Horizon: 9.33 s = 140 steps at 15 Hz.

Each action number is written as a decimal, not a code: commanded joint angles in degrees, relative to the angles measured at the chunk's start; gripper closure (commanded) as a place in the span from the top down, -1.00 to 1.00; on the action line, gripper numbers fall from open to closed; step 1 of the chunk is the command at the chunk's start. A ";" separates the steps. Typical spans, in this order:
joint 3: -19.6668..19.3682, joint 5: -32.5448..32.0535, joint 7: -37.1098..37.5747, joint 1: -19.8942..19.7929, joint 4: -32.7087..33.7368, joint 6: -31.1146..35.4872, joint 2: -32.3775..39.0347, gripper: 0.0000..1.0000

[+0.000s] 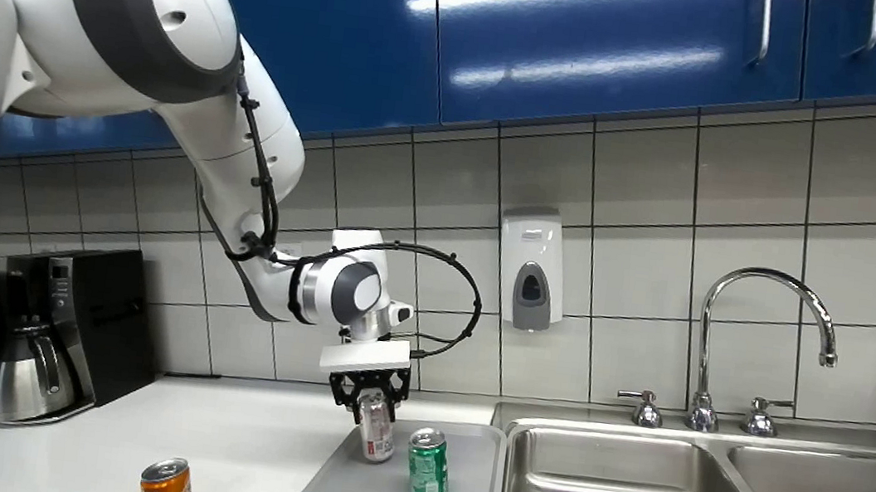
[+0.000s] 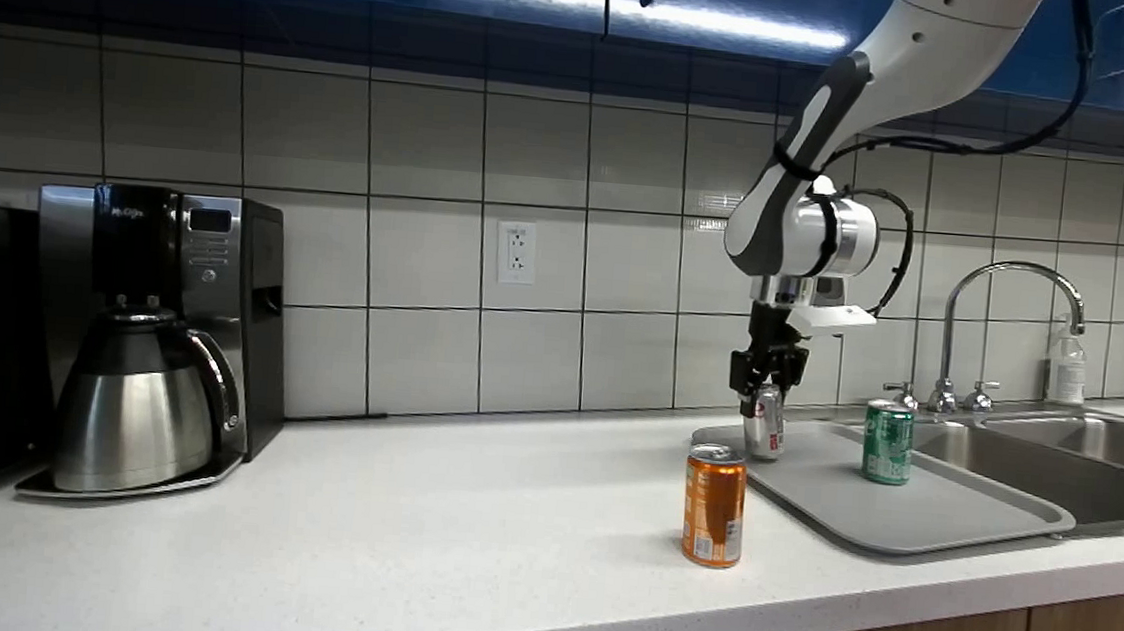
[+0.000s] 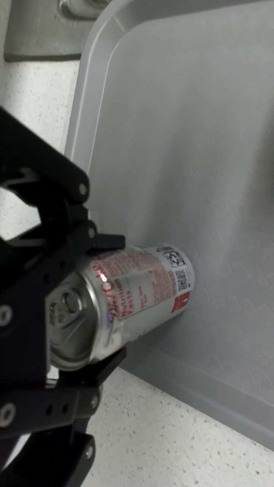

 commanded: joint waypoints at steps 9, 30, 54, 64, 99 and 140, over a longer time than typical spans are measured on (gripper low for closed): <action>0.02 -3.36 3.71 -0.24 3.18 -0.24 1.53 1.00; 1.78 -3.18 9.00 2.59 0.24 2.80 -6.93 1.00; 3.02 -13.52 29.21 13.99 -0.56 -5.72 -12.96 1.00; 5.72 -15.28 36.67 19.08 -0.87 -11.87 -14.24 1.00; 8.57 -9.87 34.29 17.93 -26.77 4.10 -22.20 1.00; 8.85 -8.87 33.45 17.59 -35.39 3.87 -25.53 1.00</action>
